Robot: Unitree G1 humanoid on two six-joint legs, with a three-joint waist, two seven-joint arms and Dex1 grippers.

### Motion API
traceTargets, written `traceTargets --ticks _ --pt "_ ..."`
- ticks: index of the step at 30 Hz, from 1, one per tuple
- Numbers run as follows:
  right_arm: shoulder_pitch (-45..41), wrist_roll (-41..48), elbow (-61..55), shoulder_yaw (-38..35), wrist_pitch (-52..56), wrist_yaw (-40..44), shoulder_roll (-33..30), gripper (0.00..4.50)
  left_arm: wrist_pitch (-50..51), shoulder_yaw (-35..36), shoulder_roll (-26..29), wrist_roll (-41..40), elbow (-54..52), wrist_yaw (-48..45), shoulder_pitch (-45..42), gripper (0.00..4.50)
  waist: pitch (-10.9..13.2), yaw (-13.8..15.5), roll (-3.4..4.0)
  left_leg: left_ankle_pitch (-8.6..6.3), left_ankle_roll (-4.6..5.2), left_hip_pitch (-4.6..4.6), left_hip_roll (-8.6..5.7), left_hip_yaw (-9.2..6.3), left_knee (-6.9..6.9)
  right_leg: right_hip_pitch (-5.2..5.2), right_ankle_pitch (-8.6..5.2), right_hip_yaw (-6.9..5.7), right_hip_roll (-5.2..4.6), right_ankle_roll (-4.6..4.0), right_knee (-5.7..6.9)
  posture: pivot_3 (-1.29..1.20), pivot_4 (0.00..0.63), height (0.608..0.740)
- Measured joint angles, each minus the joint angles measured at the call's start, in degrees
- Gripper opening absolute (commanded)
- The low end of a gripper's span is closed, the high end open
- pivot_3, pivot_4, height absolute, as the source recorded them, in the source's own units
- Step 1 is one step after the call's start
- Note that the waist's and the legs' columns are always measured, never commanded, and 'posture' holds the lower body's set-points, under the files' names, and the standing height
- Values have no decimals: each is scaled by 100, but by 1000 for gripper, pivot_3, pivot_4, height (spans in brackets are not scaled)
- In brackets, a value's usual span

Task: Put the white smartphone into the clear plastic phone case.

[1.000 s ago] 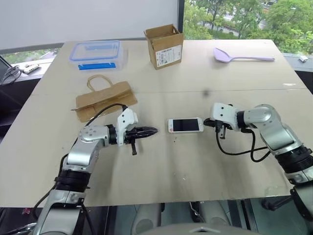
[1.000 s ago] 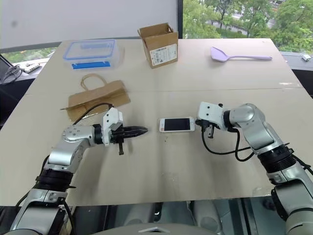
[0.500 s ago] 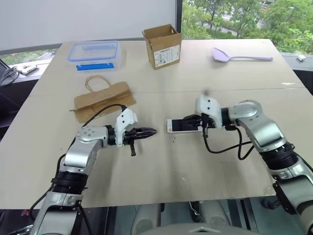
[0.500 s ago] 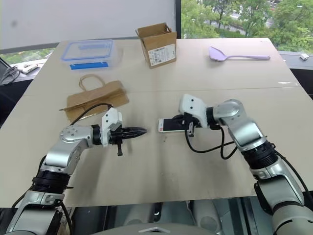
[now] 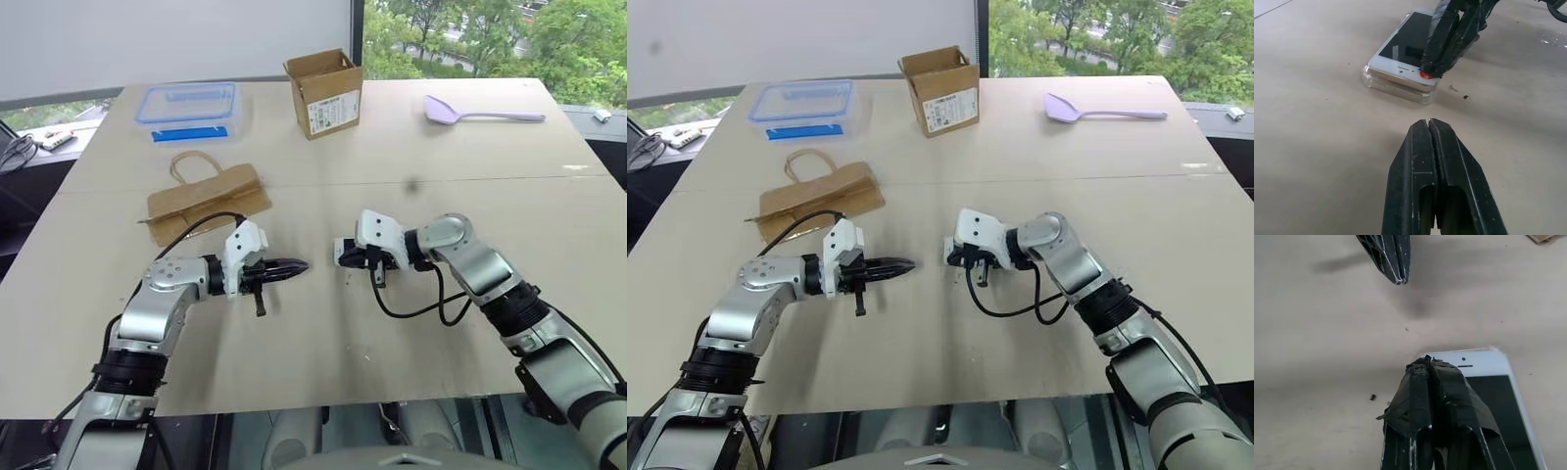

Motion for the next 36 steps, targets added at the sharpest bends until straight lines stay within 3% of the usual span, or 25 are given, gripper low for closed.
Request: traceTargets --ticks 13,24,36 --pt "-181 -240 435 98 -217 257 -50 67 -1 2 0 -18 -3 56 75 0 -6 12 -2 0 0 7 0 -1 3 7 0 -1 -1 0 2 0 150 740" --pt "-351 331 552 -697 761 -126 407 67 -6 8 -1 -19 -7 105 87 0 -3 -14 0 0 0 -2 1 -1 1 -3 1 0 0 -1 3 0 150 740" --pt "-354 -236 723 -123 413 -68 315 67 -16 8 -22 -18 2 135 60 0 -6 -19 -1 0 0 6 0 -1 0 4 0 0 0 0 3 0 150 740"
